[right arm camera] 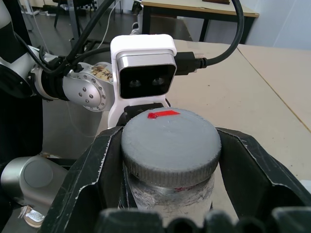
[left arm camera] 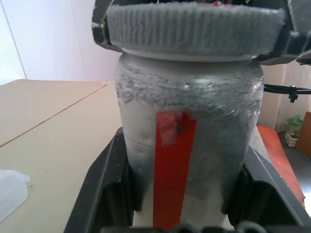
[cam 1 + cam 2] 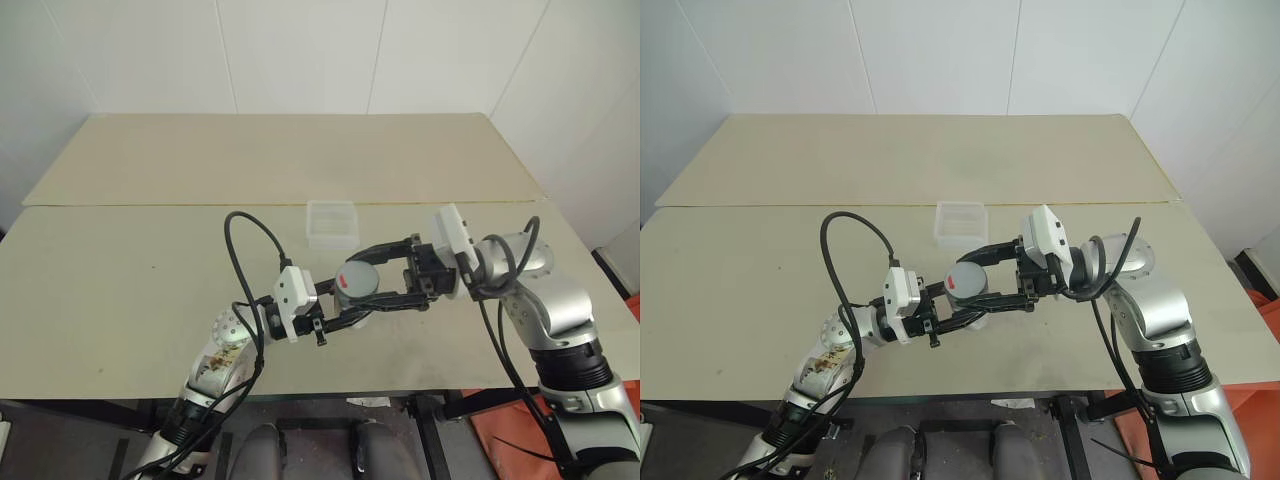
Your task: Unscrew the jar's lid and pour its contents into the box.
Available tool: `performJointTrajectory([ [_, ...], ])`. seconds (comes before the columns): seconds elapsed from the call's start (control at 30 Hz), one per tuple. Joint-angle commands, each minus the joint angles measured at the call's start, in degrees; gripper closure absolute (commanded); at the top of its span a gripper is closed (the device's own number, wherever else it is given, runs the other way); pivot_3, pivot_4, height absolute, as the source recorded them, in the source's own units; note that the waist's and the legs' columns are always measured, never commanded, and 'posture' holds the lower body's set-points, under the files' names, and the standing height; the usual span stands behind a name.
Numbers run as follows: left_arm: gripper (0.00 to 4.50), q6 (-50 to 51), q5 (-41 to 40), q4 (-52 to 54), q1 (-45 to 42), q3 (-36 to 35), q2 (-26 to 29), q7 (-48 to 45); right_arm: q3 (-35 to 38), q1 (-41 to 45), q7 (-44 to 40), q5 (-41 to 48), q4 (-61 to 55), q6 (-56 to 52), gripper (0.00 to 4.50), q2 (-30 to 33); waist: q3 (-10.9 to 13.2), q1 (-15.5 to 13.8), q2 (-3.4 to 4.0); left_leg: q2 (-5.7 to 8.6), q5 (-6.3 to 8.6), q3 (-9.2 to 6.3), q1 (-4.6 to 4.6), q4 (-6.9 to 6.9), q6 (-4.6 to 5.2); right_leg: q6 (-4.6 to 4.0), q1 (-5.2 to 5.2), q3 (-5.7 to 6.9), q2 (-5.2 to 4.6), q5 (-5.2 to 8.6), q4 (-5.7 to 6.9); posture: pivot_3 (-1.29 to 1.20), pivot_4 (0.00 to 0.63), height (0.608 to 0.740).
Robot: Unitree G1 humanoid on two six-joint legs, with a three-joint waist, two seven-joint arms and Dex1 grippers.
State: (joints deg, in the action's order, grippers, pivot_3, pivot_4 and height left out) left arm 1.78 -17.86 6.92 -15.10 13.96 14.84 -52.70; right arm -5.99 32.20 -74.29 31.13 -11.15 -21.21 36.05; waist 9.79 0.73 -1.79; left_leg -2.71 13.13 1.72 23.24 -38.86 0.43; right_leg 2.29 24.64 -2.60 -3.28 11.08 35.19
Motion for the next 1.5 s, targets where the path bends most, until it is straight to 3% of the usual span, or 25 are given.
performJointTrajectory([
  [0.03, 2.56, -1.2, 0.2, 0.8, 0.2, 0.5, -0.1, 0.0, 0.7, 0.0, -0.2, 0.3, -1.5, 0.9, 1.54, 0.3, 0.0, 0.0, 0.0, 0.0, 0.0, 0.0, 0.0, 0.0, 0.0, 0.0, 0.0, 0.0, 0.0, 0.0, 0.0, 0.0, 0.15, 0.74],
  [0.27, 2.56, -2.5, 1.6, -0.2, 0.0, 1.2, 0.8, -0.5, 2.5, 0.3, 1.1, 3.7, -1.7, -2.6, 1.54, -0.8, 0.0, 0.0, 0.0, 0.0, 0.0, 0.0, 0.01, 0.0, 0.0, -0.01, 0.0, 0.0, 0.0, 0.0, -0.01, 0.0, 0.15, 0.74],
  [0.6, 2.56, -3.2, 1.6, -0.7, -0.1, 1.3, 0.7, -0.4, 7.4, 1.3, 9.1, 14.1, -0.7, -15.2, 1.54, -3.4, 0.0, 0.0, 0.0, 0.0, 0.0, 0.0, 0.01, 0.01, 0.0, -0.07, 0.0, 0.0, -0.01, -0.04, 0.0, 0.0, 0.15, 0.74],
  [0.87, 2.56, -0.3, -0.3, 3.3, -0.1, -1.8, 1.5, 1.8, 13.5, -5.3, 25.2, 2.0, 0.2, -12.3, 1.54, 0.7, 0.0, -0.4, 0.0, 0.01, 0.0, 0.0, 0.06, 0.01, 0.0, 0.0, 0.0, 0.02, -0.02, 0.0, -0.06, 0.0, 0.15, 0.74],
  [1.0, 2.56, -1.6, 3.6, 1.6, -1.2, -2.4, 4.8, 2.4, 9.8, -10.4, 32.7, -5.2, -0.2, -17.0, 1.54, 3.5, 0.0, -0.2, 0.0, 0.01, 0.0, 0.01, 0.04, 0.05, 0.0, -0.03, 0.0, 0.0, -0.02, -0.01, -0.06, 0.0, 0.15, 0.74],
  [1.27, 2.56, -0.4, 3.2, -3.8, -6.4, -6.1, 7.4, 3.0, 2.7, -17.8, 37.0, -13.6, -4.9, -21.6, 1.54, 6.4, 0.0, 0.1, 0.01, 0.01, 0.0, 0.01, 0.03, 0.01, 0.0, 0.07, 0.01, -0.02, -0.01, 0.04, -0.04, 0.0, 0.15, 0.74],
  [1.37, 2.56, -1.5, 2.5, -6.1, -7.8, -7.8, 6.5, 4.2, 3.2, -19.5, 34.5, -11.6, -7.9, -22.9, 0.84, 7.2, 0.0, 0.0, 0.0, 0.01, 0.0, 0.02, 0.03, 0.01, 0.0, 0.08, 0.01, -0.04, -0.01, 0.04, -0.06, 0.0, 0.15, 0.74],
  [1.43, 2.56, -1.1, 1.9, -6.8, -8.5, -8.7, 6.2, 4.6, 3.3, -20.2, 34.1, -11.7, -10.7, -23.3, 0.14, 8.1, 0.0, 0.0, 0.0, 0.01, 0.0, 0.01, 0.05, 0.03, 0.0, 0.09, 0.01, -0.01, -0.01, 0.05, -0.09, 0.0, 0.15, 0.74],
  [1.5, 2.56, -0.9, 1.4, -7.7, -9.5, -9.8, 5.8, 5.1, 5.5, -19.8, 34.0, -10.4, -13.1, -24.7, 0.04, 8.7, 0.0, 0.0, 0.0, 0.01, 0.0, 0.01, 0.08, 0.04, 0.0, 0.1, 0.01, -0.01, -0.01, 0.05, -0.1, 0.0, 0.15, 0.74],
])
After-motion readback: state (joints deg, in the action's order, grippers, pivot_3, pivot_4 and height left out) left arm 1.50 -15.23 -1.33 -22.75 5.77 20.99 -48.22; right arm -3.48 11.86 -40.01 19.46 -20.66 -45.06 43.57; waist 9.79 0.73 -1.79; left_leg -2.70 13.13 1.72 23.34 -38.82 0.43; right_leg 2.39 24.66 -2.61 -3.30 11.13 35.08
